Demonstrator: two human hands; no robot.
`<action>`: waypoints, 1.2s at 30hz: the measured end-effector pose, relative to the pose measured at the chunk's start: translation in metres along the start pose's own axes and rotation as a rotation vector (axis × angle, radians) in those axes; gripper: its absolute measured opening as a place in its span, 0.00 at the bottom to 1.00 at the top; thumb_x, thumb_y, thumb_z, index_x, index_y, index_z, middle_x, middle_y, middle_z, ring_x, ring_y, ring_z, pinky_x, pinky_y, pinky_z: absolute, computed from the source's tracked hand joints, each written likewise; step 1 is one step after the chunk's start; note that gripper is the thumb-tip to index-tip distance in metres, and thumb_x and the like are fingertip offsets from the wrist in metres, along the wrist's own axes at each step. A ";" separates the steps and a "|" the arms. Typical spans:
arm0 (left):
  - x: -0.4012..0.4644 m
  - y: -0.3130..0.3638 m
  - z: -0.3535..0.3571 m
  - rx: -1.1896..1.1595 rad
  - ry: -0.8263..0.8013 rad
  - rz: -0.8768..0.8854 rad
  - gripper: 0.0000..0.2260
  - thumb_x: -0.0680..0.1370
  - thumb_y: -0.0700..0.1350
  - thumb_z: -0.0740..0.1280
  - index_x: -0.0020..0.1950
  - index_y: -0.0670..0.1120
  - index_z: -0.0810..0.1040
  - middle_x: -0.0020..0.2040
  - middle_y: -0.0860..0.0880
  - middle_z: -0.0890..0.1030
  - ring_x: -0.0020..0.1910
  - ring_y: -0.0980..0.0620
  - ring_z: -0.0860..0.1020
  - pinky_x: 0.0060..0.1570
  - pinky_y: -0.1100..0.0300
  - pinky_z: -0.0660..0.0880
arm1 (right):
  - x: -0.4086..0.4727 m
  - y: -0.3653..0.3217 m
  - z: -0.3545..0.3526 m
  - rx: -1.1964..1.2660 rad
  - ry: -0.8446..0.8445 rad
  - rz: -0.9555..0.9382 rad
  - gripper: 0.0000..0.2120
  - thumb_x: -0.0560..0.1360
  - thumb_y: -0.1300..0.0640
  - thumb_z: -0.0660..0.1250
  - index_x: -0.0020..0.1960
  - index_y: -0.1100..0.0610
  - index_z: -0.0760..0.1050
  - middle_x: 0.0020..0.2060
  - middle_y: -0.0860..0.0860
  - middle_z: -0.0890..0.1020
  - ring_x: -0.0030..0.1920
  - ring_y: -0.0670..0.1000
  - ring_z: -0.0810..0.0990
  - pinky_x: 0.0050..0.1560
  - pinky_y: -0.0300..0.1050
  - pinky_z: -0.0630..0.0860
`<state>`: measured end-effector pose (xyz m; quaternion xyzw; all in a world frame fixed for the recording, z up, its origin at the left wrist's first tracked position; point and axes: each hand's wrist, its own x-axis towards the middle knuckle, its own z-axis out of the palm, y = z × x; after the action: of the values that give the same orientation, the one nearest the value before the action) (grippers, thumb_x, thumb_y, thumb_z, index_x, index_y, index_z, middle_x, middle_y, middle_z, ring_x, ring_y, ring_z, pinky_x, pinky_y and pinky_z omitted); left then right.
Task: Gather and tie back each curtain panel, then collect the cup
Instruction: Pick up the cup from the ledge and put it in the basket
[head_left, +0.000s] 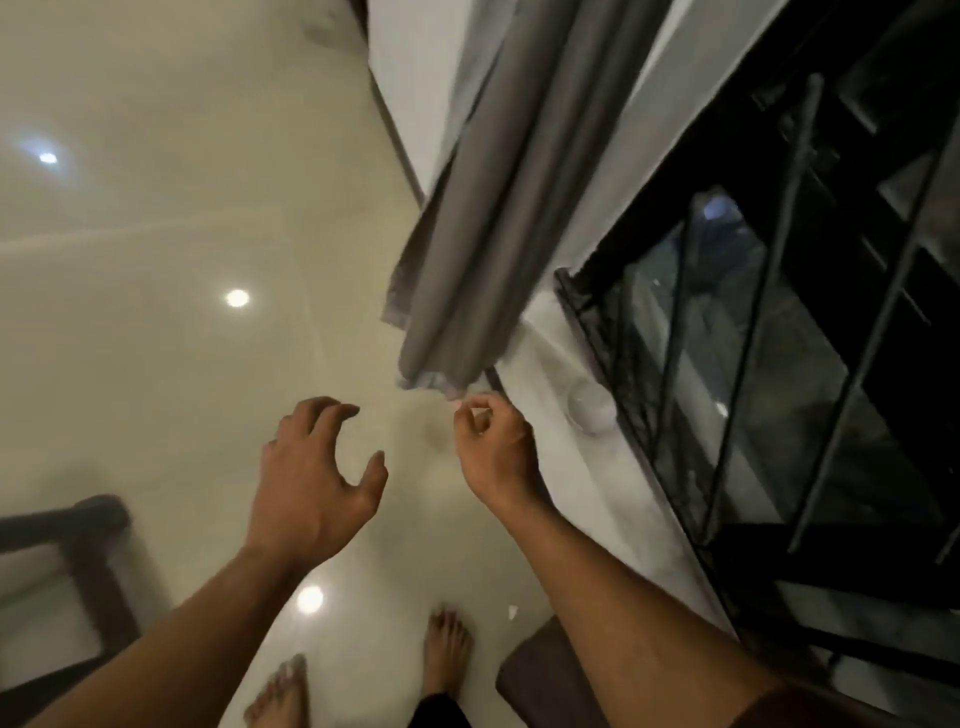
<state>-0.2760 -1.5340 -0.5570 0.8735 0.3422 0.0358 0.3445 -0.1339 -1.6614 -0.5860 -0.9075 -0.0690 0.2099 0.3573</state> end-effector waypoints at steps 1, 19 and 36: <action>0.012 0.016 0.020 -0.001 -0.024 0.038 0.29 0.72 0.58 0.67 0.69 0.44 0.76 0.68 0.45 0.75 0.65 0.43 0.74 0.65 0.44 0.71 | 0.013 0.021 -0.016 0.015 0.045 0.027 0.12 0.80 0.49 0.67 0.58 0.54 0.80 0.47 0.52 0.86 0.49 0.54 0.83 0.46 0.44 0.76; 0.106 0.076 0.258 0.213 -0.390 0.331 0.32 0.76 0.56 0.72 0.76 0.45 0.69 0.75 0.44 0.70 0.72 0.42 0.70 0.69 0.44 0.72 | 0.153 0.235 -0.050 0.371 0.175 0.617 0.28 0.81 0.42 0.65 0.73 0.60 0.68 0.64 0.60 0.81 0.57 0.60 0.84 0.56 0.57 0.83; 0.098 0.076 0.256 0.213 -0.346 0.314 0.35 0.75 0.57 0.73 0.78 0.46 0.66 0.76 0.45 0.69 0.72 0.44 0.70 0.68 0.48 0.74 | 0.137 0.212 -0.042 0.403 0.171 0.516 0.16 0.81 0.60 0.63 0.68 0.61 0.72 0.55 0.62 0.85 0.53 0.61 0.85 0.57 0.62 0.83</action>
<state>-0.0817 -1.6608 -0.7206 0.9404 0.1401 -0.0976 0.2942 0.0023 -1.8056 -0.7470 -0.8203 0.2362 0.2261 0.4692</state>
